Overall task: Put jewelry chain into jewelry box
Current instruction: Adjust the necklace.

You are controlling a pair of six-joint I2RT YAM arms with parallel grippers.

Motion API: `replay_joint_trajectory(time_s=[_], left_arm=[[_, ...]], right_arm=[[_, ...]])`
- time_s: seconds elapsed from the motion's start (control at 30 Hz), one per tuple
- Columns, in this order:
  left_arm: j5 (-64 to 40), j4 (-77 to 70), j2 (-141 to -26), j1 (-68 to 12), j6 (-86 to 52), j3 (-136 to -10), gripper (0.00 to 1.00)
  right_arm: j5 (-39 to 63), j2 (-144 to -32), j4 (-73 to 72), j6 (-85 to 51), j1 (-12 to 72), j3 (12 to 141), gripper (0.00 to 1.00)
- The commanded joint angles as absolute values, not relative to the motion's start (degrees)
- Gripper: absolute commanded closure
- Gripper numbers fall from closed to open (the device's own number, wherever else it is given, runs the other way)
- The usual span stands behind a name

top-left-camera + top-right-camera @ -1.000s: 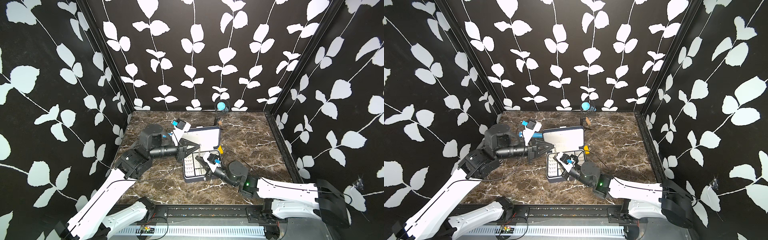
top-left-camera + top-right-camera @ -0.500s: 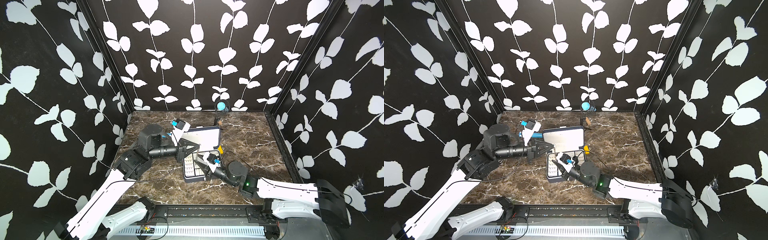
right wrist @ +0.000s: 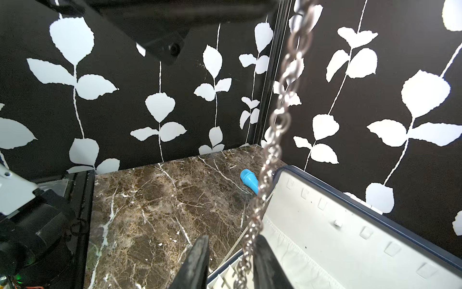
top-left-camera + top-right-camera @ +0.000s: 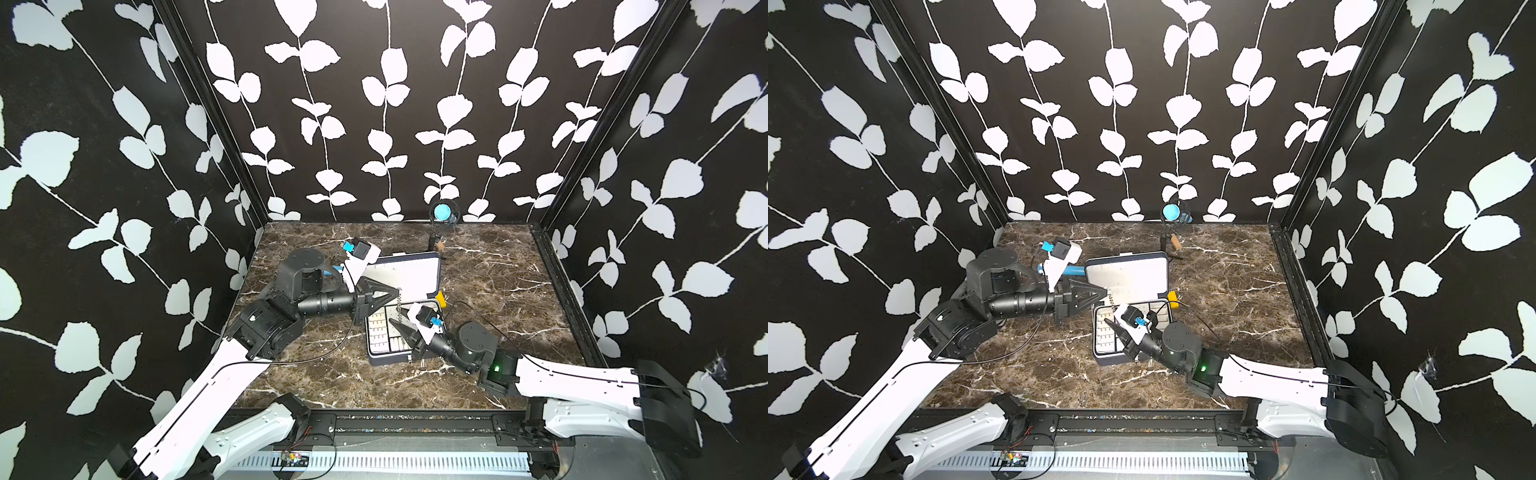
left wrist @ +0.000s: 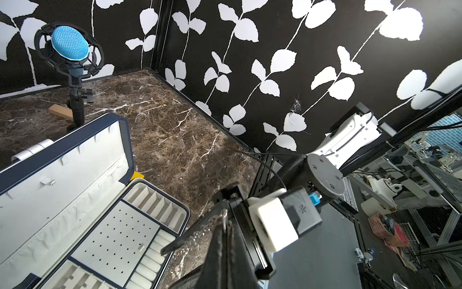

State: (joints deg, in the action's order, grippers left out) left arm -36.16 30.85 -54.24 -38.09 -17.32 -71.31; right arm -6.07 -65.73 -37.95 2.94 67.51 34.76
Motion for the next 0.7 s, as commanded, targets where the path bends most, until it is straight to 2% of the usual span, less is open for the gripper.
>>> replay_joint_trajectory(time_s=[0.0,0.13,0.47,0.67], left_arm=[[-36.64,29.41,-52.80,-37.79,-16.70,-71.48,1.00],[-36.63,29.49,-52.67,-37.79,-16.71,-71.63,1.00],[-36.43,29.96,-52.78,-37.79,-16.01,-72.05,1.00],[-36.50,30.08,-52.75,-37.79,-16.02,-72.16,1.00]], right_arm=[[-6.68,-64.04,-38.67,2.27,67.85,34.62,0.71],[-6.29,-64.03,-37.45,2.35,67.86,34.73,0.76],[-6.94,-64.77,-36.39,2.64,67.85,34.89,0.69],[-7.19,-64.74,-36.22,2.64,67.85,34.48,0.72]])
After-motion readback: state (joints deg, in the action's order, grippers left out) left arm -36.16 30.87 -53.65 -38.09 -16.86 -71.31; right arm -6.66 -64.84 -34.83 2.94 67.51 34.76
